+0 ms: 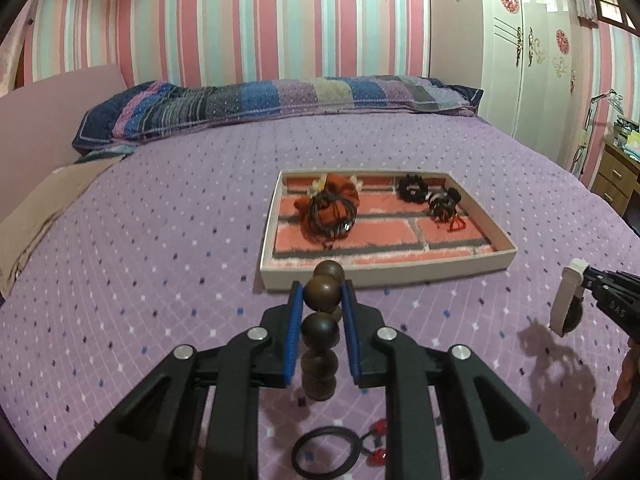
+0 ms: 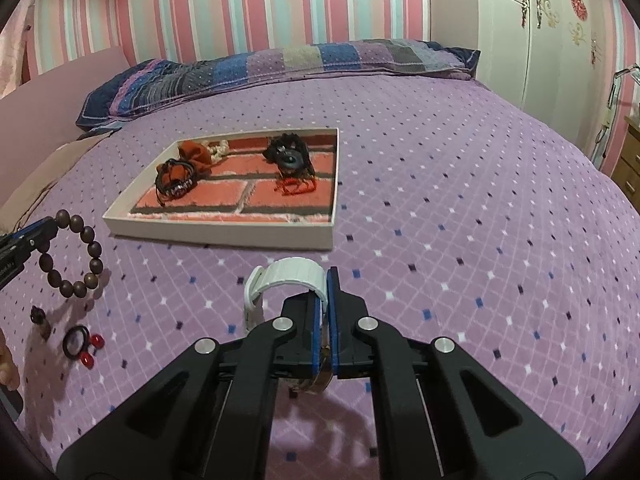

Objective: Organize jewelry
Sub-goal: 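Carry the bead bracelet and white watch with both tools over the tray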

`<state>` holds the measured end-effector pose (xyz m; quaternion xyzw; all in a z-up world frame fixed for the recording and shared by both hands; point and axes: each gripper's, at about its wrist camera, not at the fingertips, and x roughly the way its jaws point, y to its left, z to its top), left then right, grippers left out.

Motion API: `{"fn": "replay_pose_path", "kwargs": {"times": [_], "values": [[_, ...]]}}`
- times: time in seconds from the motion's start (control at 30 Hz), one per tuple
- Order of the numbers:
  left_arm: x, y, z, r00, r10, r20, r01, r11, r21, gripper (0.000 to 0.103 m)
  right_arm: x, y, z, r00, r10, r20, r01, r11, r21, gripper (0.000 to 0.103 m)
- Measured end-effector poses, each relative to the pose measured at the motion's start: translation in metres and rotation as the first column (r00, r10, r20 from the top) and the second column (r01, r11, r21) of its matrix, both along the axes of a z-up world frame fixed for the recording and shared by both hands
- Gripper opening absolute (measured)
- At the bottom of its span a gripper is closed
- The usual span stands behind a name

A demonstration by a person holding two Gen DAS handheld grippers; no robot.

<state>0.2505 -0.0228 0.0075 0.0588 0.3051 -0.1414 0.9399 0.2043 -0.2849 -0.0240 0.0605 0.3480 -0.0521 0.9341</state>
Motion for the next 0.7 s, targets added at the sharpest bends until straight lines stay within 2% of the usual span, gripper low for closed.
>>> {"fn": "replay_pose_path", "kwargs": {"times": [0.17,0.4,0.53,0.7], "values": [[0.017,-0.016,0.026,0.999,-0.032,0.029,0.032,0.999,0.0,0.02,0.025,0.006,0.019,1.0,0.011,0.027,-0.011,1.0,0.001,0.005],[0.047,-0.046,0.044,0.995,-0.082,0.051,0.081,0.996,0.023,0.02,0.072,0.011,0.036,0.999,0.023,0.041,-0.023,1.0,-0.006,0.005],[0.07,-0.059,0.041,0.995,-0.095,0.039,0.094,0.995,0.019,0.02,0.103,0.012,0.033,0.999,0.025,0.03,-0.024,1.0,-0.014,0.004],[0.103,-0.065,0.018,0.995,-0.096,-0.008,0.096,0.995,0.018,0.02,0.133,0.01,0.019,1.0,0.016,0.001,-0.016,1.0,-0.026,0.004]]}}
